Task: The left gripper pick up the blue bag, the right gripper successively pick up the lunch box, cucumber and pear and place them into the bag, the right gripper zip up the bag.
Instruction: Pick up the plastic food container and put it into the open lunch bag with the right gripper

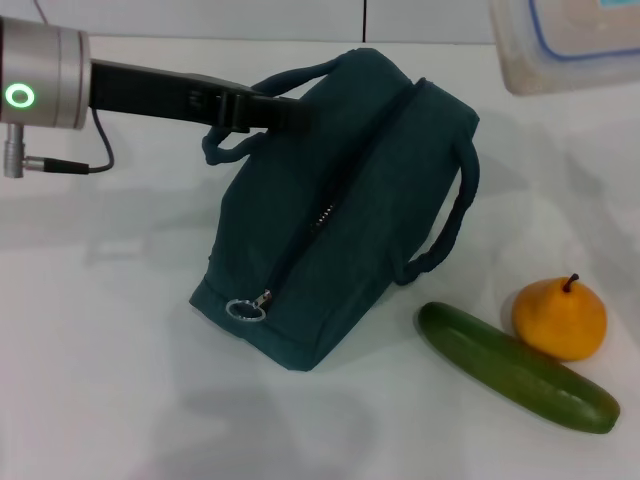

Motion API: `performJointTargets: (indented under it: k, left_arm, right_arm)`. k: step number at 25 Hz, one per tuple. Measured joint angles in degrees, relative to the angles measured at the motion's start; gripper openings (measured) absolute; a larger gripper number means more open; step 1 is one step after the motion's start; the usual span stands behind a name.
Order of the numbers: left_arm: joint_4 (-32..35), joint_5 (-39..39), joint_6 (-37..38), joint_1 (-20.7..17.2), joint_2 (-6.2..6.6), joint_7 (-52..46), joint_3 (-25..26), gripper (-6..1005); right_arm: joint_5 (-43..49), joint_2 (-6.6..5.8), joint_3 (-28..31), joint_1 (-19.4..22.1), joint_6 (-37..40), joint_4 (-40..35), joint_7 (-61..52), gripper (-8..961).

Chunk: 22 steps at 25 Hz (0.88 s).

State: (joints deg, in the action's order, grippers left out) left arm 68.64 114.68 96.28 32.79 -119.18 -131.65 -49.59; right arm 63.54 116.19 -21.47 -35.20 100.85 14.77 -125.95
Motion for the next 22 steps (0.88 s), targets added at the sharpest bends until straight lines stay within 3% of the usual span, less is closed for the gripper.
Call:
performJointTargets:
  k: [11, 22]
  left_arm:
    - [-0.48, -0.25, -2.34, 0.8, -0.18, -0.58, -1.28, 83]
    - [-1.04, -0.43, -3.56, 0.96, -0.17, -1.53, -1.09, 84]
  right_arm:
    - [5.9, 0.0, 0.26, -7.23, -8.85, 0.84, 1.94, 108]
    - [10.63, 0.0, 0.85, -8.72, -15.9, 1.51, 4.46, 111]
